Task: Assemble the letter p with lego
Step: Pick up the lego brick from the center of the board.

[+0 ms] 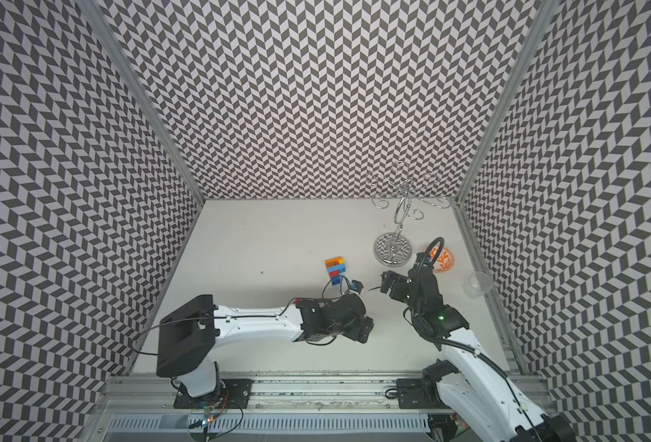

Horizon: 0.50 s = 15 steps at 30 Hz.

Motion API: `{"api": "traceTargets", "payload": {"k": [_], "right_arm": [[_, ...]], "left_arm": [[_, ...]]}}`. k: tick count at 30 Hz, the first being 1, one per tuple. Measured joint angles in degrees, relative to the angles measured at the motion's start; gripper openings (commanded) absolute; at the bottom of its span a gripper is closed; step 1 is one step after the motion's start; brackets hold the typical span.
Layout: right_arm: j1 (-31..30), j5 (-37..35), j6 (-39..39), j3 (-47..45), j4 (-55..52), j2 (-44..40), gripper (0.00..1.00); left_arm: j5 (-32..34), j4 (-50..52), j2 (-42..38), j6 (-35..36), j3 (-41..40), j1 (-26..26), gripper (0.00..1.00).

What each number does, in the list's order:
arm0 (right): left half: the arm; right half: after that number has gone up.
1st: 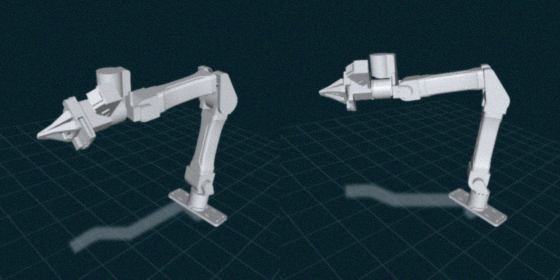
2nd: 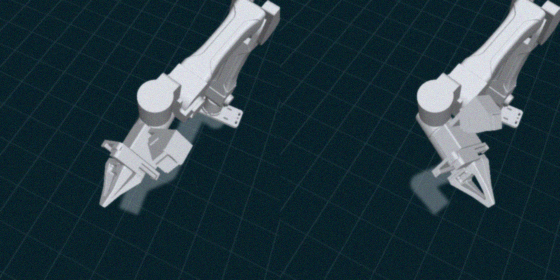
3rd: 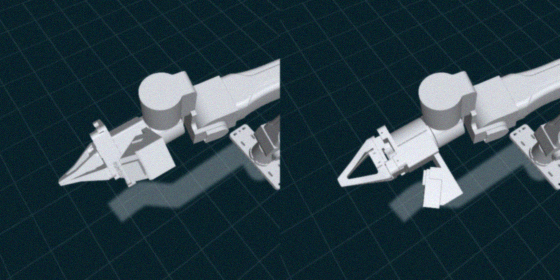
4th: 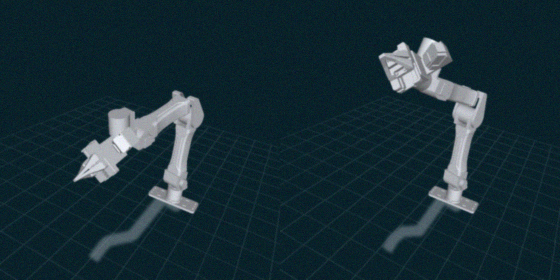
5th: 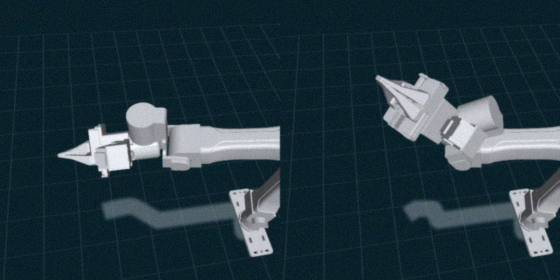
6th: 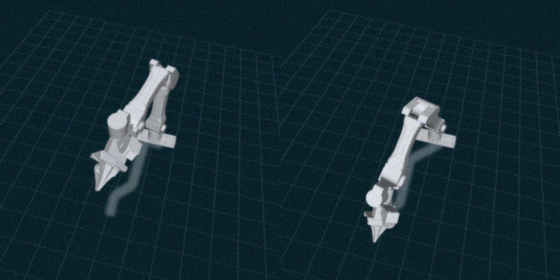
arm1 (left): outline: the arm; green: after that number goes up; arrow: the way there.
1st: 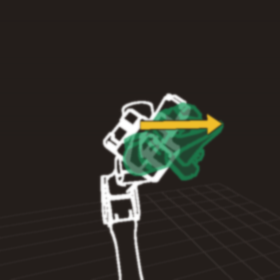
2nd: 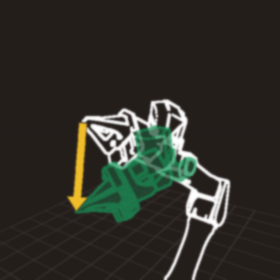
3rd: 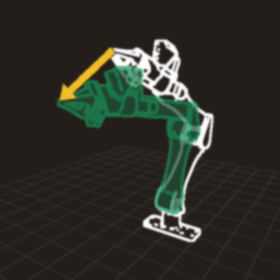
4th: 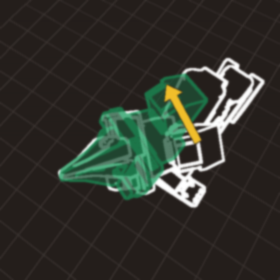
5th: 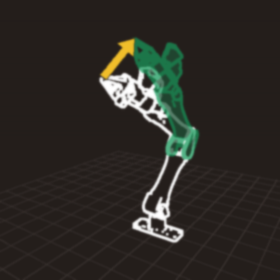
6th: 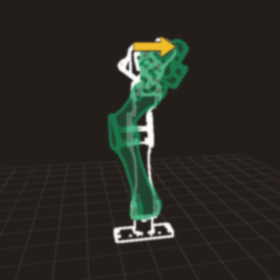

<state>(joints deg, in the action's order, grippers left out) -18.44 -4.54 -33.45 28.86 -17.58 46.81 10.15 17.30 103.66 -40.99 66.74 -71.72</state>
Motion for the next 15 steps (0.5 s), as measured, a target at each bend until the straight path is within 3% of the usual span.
{"api": "traceTargets", "payload": {"k": [6,15], "right_arm": [[0.7,-0.4,-0.5,0.0,0.0,-2.2,0.99],[0.7,-0.1,-0.5,0.0,0.1,-3.3,0.99]], "left_arm": [[3.2,5.1,9.1,0.6,8.1,-1.4,0.72],[5.5,8.0,11.6,0.8,9.0,-1.4,0.37]]}}
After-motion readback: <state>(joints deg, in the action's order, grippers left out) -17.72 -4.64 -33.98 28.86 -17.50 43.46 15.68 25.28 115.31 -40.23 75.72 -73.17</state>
